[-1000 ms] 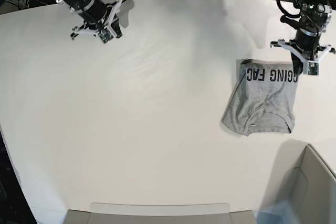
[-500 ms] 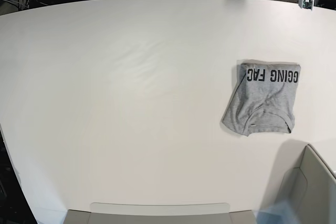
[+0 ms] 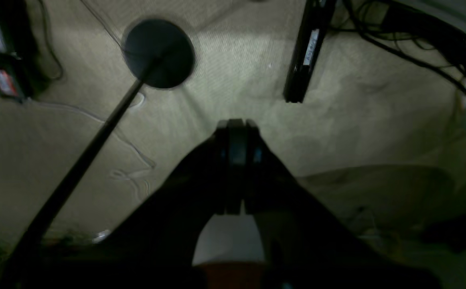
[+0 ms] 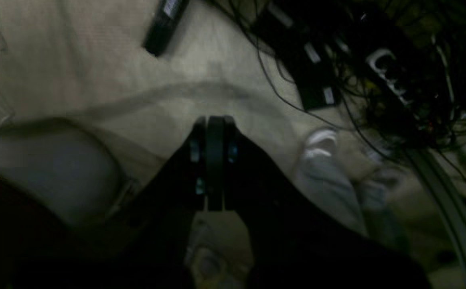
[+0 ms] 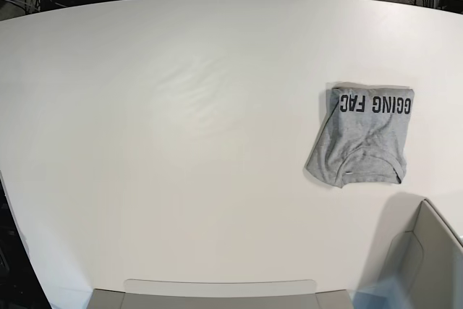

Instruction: Fold the T-shirt properly

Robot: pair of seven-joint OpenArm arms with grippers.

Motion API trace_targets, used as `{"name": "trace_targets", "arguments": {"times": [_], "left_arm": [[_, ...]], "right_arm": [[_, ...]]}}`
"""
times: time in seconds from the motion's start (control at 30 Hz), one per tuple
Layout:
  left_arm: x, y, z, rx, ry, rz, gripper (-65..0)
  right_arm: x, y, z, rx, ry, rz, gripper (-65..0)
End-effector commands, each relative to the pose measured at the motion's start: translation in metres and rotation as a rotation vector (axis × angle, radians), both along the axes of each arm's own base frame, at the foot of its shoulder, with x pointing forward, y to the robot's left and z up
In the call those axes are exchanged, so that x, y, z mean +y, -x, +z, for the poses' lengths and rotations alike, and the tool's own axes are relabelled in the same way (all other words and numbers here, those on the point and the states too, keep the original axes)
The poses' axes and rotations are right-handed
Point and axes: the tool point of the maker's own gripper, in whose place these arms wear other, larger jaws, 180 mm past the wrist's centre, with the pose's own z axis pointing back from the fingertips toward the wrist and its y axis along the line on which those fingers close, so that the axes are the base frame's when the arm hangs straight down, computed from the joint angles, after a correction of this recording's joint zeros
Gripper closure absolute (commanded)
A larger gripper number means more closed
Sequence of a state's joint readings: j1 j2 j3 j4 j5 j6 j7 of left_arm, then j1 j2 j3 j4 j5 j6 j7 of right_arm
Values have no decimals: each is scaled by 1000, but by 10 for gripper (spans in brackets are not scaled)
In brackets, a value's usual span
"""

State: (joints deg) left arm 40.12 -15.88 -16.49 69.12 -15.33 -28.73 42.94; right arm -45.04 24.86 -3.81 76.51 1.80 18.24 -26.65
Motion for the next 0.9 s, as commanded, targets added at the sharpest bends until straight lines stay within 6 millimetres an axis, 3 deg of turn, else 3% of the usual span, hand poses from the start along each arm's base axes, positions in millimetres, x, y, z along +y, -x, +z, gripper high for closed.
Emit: {"name": "trace_targets", "arguments": {"times": [0.0, 0.17, 0.27, 0.33, 0.57, 0.8, 0.87], "left_arm": [[-3, 14, -7, 30, 14, 2, 0], [-15, 27, -41, 49, 51, 54, 0], [-27, 18, -55, 43, 77, 50, 0], [-33, 9, -63, 21, 89, 43, 0], [-46, -13, -87, -75, 101, 53, 0], [-57, -22, -96, -205, 88, 104, 0], [-64, -21, -96, -200, 99, 108, 0]], "right_arm": [[-9, 2, -6, 15, 5, 6, 0], [-36, 11, -48, 64, 27, -13, 0], [-45, 8, -65, 31, 10, -52, 0], [-38, 1, -74, -1, -24, -61, 0], [-16, -15, -87, -43, -89, -31, 0], [-41, -27, -93, -28, -23, -46, 0], [-35, -27, -95, -26, -29, -50, 0]]}}
